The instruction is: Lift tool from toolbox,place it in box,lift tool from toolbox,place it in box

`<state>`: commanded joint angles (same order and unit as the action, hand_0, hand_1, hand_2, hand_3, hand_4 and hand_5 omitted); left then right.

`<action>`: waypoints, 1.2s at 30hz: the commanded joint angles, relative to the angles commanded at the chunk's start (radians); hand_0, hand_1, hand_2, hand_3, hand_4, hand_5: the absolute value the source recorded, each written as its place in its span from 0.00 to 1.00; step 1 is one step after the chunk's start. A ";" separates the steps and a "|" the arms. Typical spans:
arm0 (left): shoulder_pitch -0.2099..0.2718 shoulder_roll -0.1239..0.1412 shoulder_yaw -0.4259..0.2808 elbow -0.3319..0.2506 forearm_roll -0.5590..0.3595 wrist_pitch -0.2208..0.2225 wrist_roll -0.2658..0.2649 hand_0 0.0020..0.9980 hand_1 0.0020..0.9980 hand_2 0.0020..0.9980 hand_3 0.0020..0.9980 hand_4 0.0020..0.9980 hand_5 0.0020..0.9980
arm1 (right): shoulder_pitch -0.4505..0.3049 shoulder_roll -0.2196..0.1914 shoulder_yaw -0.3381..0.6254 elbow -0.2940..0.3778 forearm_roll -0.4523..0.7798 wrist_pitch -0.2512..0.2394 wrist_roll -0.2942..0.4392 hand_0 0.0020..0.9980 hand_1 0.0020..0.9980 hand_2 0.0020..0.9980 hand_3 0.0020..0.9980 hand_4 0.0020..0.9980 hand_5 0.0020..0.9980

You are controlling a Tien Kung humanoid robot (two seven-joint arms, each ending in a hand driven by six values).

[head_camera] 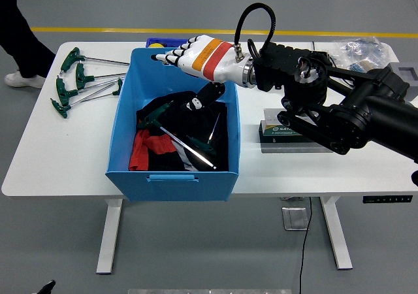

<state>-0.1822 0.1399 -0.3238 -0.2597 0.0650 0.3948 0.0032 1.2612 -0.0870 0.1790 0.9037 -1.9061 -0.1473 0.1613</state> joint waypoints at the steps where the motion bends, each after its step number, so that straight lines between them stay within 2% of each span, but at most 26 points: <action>1: 0.000 0.000 0.001 0.000 -0.001 0.000 0.000 0.74 0.68 0.73 0.64 0.68 0.57 | -0.001 0.000 0.000 -0.001 0.000 -0.001 0.000 0.84 0.83 0.94 1.00 0.91 0.55; 5: -0.001 -0.001 0.005 0.000 -0.009 0.000 -0.003 0.74 0.68 0.73 0.64 0.68 0.57 | -0.017 -0.011 0.008 -0.006 -0.007 0.001 0.001 0.85 0.84 0.94 1.00 0.91 0.56; 12: 0.001 -0.004 0.014 0.002 -0.027 0.000 -0.008 0.74 0.68 0.73 0.64 0.68 0.57 | -0.090 -0.071 0.056 -0.014 -0.033 0.031 -0.015 0.85 0.84 0.93 1.00 0.91 0.56; 16: 0.003 -0.005 0.019 0.002 -0.036 -0.001 -0.010 0.74 0.68 0.73 0.64 0.68 0.57 | -0.155 -0.144 0.119 0.008 -0.041 0.038 -0.023 0.85 0.84 0.92 1.00 0.92 0.55; 20: 0.006 -0.007 0.022 0.003 -0.043 -0.002 -0.012 0.74 0.68 0.73 0.64 0.68 0.57 | -0.234 -0.221 0.208 0.015 -0.023 0.018 -0.004 0.85 0.84 0.92 1.00 0.92 0.55; 24: 0.010 -0.009 0.021 0.004 -0.042 -0.003 -0.012 0.74 0.68 0.73 0.64 0.68 0.57 | -0.348 -0.278 0.346 0.014 0.066 -0.037 0.036 0.85 0.84 0.91 0.98 0.94 0.54; 29: 0.011 -0.011 0.019 0.004 -0.039 -0.005 -0.012 0.73 0.68 0.73 0.64 0.68 0.57 | -0.515 -0.326 0.526 0.037 0.272 -0.104 0.098 0.84 0.83 0.89 0.93 0.96 0.54; 32: 0.013 -0.013 0.016 0.005 -0.035 -0.006 -0.012 0.73 0.68 0.73 0.64 0.68 0.57 | -0.609 -0.323 0.629 0.040 0.401 -0.124 0.128 0.84 0.83 0.89 0.93 0.96 0.54; 33: 0.014 -0.013 0.013 0.005 -0.030 -0.006 -0.011 0.73 0.68 0.73 0.64 0.68 0.57 | -0.644 -0.317 0.669 0.040 0.447 -0.125 0.140 0.84 0.82 0.87 0.92 1.00 0.58; 36: 0.017 -0.014 0.008 0.005 -0.020 -0.008 -0.008 0.73 0.68 0.73 0.64 0.68 0.57 | -0.720 -0.286 0.765 0.031 0.570 -0.125 0.165 0.84 0.82 0.87 0.92 1.00 0.58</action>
<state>-0.1652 0.1257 -0.3154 -0.2546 0.0446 0.3873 -0.0046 0.5416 -0.3731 0.9445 0.9350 -1.3359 -0.2724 0.3259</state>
